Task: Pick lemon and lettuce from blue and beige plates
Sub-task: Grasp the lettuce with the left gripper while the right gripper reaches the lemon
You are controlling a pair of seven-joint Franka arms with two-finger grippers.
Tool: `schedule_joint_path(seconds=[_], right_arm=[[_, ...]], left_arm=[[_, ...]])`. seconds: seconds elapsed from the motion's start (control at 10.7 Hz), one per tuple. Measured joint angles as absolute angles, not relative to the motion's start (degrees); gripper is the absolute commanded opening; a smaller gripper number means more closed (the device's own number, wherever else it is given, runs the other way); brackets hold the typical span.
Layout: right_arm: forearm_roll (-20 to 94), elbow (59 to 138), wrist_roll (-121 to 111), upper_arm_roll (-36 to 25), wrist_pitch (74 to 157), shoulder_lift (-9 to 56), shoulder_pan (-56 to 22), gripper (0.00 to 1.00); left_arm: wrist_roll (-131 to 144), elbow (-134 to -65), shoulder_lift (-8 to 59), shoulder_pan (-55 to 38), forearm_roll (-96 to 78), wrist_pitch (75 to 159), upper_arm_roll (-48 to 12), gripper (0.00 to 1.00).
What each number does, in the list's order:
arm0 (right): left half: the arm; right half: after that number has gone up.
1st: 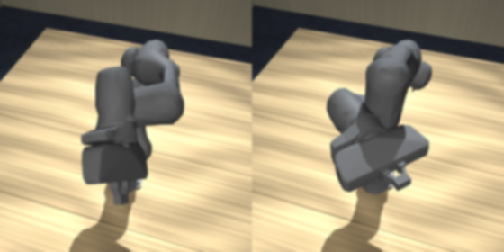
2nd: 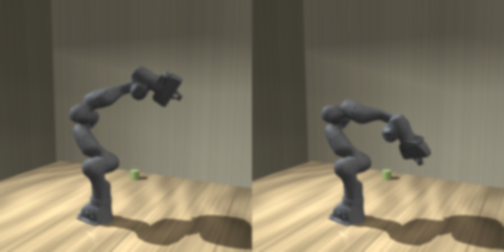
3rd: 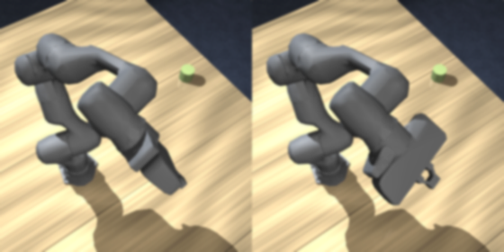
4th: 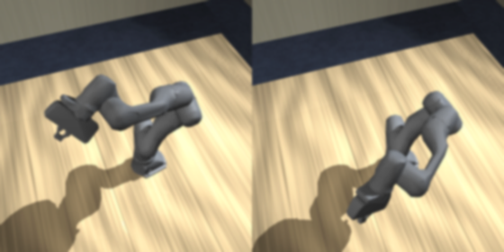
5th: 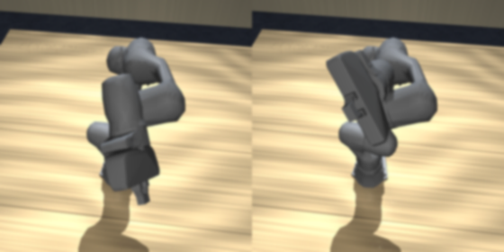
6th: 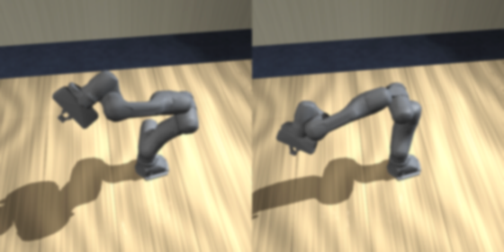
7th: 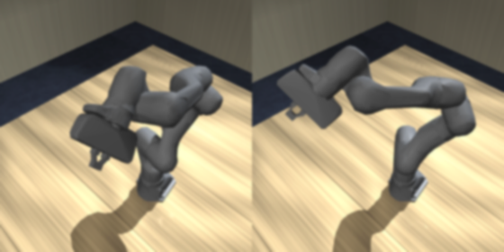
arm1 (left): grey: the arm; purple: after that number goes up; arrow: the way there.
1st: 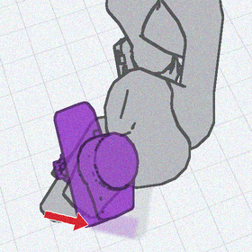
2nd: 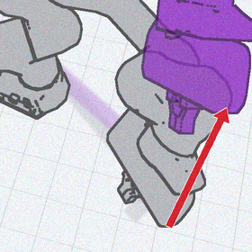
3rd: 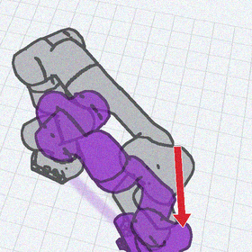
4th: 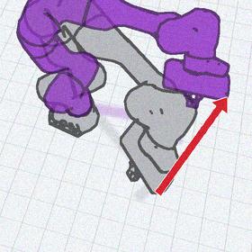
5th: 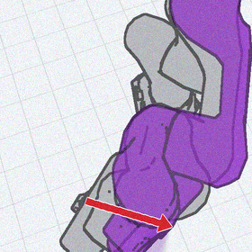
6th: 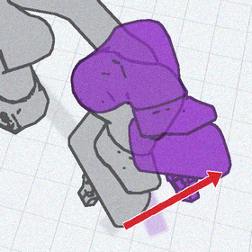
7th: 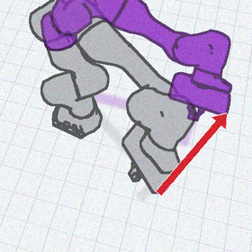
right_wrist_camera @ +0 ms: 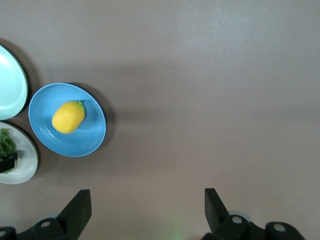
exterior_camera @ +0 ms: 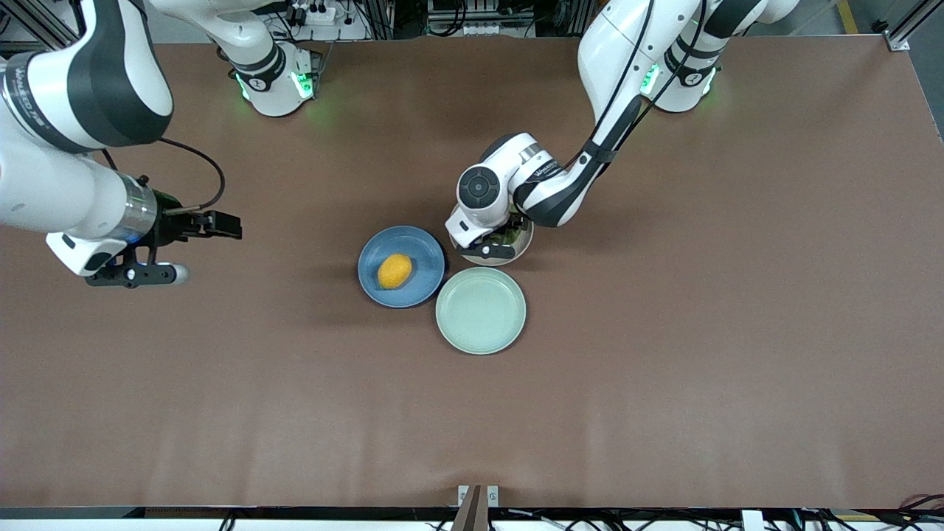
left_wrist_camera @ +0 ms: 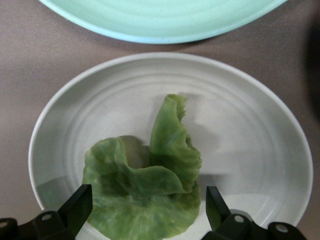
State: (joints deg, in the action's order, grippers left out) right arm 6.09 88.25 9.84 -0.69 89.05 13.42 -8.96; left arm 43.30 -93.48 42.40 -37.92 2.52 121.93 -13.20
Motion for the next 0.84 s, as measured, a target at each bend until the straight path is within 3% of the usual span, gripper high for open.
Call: schedule_joint_path(seconds=[0.37,0.84], right_arm=[[6.9,89.0,19.5,-0.6,93.8,17.1,-10.5,1.0],[10.7,96.5,32.3,-0.5,106.2,18.4,-15.2,1.0]], left_arm=[[44.7,-93.3,42.6,-38.0,2.5,122.5,-13.2,0.0],[47.1,-92.2,42.2,-38.0,2.5,122.5,-13.1,0.0]])
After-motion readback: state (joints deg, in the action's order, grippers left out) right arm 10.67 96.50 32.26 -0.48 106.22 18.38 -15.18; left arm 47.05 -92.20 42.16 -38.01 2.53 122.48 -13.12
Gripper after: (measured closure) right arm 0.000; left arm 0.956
